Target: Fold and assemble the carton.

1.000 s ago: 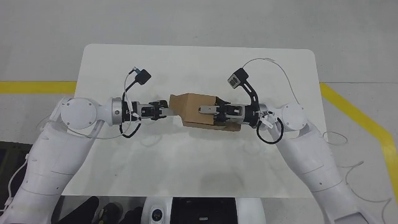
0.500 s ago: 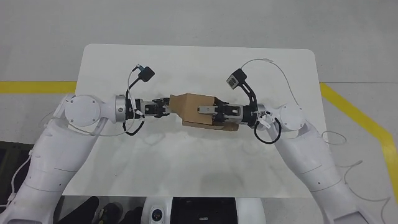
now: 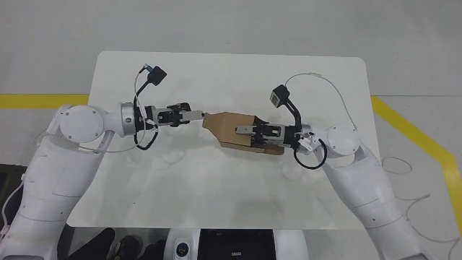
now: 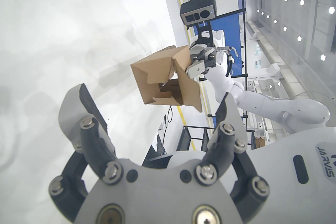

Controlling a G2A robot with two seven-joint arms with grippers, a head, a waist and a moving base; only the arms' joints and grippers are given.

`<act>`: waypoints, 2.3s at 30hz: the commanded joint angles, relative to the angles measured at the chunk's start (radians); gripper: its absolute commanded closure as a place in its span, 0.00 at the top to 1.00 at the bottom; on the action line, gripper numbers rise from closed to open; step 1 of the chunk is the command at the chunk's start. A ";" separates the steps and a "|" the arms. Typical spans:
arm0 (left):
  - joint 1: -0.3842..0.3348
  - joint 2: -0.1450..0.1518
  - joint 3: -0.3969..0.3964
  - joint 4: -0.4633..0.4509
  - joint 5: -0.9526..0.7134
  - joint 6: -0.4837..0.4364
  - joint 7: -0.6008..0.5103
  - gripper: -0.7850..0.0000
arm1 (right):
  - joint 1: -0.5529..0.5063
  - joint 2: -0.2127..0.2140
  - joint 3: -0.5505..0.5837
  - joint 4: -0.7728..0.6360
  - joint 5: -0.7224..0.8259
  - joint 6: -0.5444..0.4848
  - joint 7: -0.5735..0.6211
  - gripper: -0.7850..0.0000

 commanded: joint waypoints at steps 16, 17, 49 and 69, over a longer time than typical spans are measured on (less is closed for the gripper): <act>-0.012 -0.002 0.043 0.029 0.121 0.013 0.050 1.00 | 0.027 -0.002 -0.016 0.002 0.015 -0.009 0.004 0.00; -0.010 -0.002 0.039 0.033 0.121 0.016 0.049 1.00 | 0.028 -0.003 -0.017 0.001 0.020 -0.012 0.004 0.00; 0.027 0.006 0.023 0.026 0.080 0.049 0.034 1.00 | 0.066 -0.022 -0.055 0.022 0.111 -0.055 -0.024 0.00; 0.024 -0.004 0.078 0.025 0.033 0.063 0.029 1.00 | 0.081 -0.032 -0.063 0.022 0.160 -0.086 -0.020 0.00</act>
